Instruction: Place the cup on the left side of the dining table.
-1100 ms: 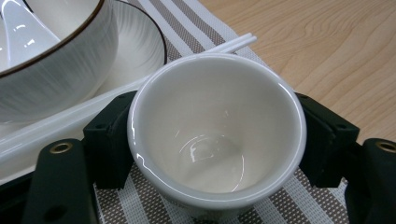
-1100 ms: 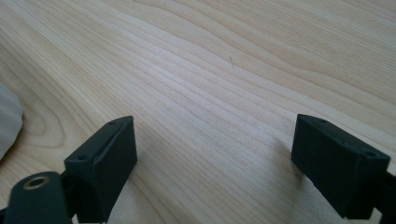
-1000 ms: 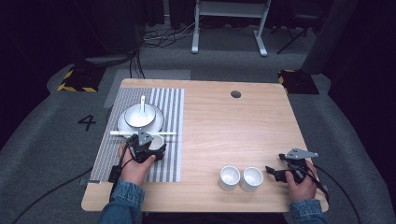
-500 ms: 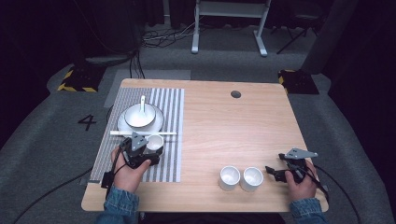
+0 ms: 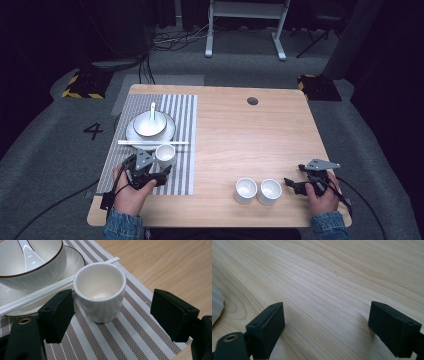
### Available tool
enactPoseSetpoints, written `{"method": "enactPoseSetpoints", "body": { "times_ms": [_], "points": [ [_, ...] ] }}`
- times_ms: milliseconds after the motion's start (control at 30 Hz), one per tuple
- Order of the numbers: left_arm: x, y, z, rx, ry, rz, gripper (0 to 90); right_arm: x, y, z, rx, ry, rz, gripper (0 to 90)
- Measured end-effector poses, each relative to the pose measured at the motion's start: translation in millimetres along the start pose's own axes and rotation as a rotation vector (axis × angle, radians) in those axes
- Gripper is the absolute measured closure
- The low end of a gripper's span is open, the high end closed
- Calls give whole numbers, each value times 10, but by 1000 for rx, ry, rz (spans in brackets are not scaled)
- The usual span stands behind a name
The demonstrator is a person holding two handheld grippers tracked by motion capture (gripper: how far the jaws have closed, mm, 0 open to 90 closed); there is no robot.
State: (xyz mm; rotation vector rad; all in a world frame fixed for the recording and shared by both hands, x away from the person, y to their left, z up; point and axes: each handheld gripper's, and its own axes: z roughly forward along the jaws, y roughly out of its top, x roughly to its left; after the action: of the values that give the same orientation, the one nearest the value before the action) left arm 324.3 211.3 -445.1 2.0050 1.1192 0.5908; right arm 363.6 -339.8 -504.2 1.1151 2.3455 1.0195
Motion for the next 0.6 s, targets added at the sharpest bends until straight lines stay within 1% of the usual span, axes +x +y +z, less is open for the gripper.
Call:
{"method": "enactPoseSetpoints", "body": {
  "times_ms": [167,200,333,467,533,567,600],
  "points": [
    [24,-62,-89,12,-7,-9,196,0,0,0,0,0,0,139],
    [31,-78,-106,18,-6,0,197,0,0,0,0,0,0,139],
    [40,-150,-159,36,-13,2,196,0,0,0,0,0,0,139],
    [72,-202,-181,49,-16,11,194,0,0,0,0,0,0,139],
    [91,-252,-183,48,-16,1,195,0,0,0,0,0,0,139],
    [91,-252,-183,48,-16,1,195,0,0,0,0,0,0,139],
    [100,-267,-189,53,-15,11,195,-1,0,0,0,0,0,139]
  ]
}}
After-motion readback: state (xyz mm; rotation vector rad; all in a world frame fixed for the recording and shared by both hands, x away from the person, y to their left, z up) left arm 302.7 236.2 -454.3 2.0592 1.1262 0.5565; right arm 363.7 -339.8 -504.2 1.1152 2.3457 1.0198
